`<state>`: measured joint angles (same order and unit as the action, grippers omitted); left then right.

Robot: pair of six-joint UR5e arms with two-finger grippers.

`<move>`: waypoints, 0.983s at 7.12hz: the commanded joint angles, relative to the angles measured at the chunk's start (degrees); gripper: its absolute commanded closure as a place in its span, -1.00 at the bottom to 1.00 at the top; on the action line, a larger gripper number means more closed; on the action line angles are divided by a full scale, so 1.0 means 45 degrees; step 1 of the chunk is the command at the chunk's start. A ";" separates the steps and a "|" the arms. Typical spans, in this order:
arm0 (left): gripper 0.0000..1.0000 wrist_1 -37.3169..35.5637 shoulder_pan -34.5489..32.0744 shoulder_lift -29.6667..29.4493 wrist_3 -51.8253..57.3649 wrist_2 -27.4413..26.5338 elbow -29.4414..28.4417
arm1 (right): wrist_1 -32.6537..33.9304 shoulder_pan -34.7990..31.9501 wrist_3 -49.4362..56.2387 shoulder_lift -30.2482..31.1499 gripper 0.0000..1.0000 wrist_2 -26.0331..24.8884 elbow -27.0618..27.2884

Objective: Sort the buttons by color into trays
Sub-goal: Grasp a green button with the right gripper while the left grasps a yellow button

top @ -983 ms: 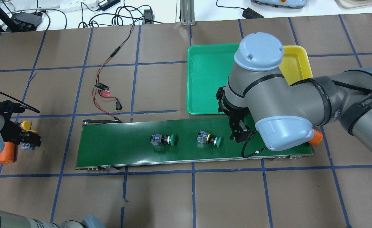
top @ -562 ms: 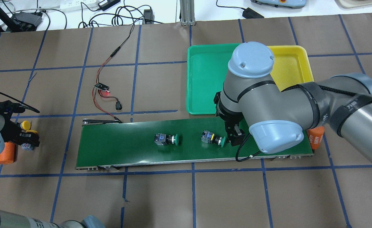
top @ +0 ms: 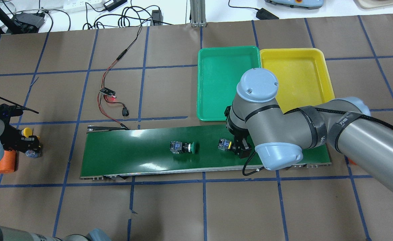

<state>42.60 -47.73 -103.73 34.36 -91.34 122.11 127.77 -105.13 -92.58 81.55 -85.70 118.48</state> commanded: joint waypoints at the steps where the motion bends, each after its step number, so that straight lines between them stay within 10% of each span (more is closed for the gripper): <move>1: 0.62 0.1403 -0.0736 0.0508 -0.3945 0.0842 -0.0455 | -0.0131 0.0119 -0.0071 0.0022 -1.00 -0.0017 0.0057; 7: 0.76 0.5143 -0.6197 0.3363 -1.7256 0.1431 -0.0320 | -0.2535 0.1696 0.0823 0.0785 -1.00 -0.0017 -0.0178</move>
<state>65.23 -68.52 -89.36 -27.88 -84.90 120.54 116.68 -100.55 -90.76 85.55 -85.91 117.57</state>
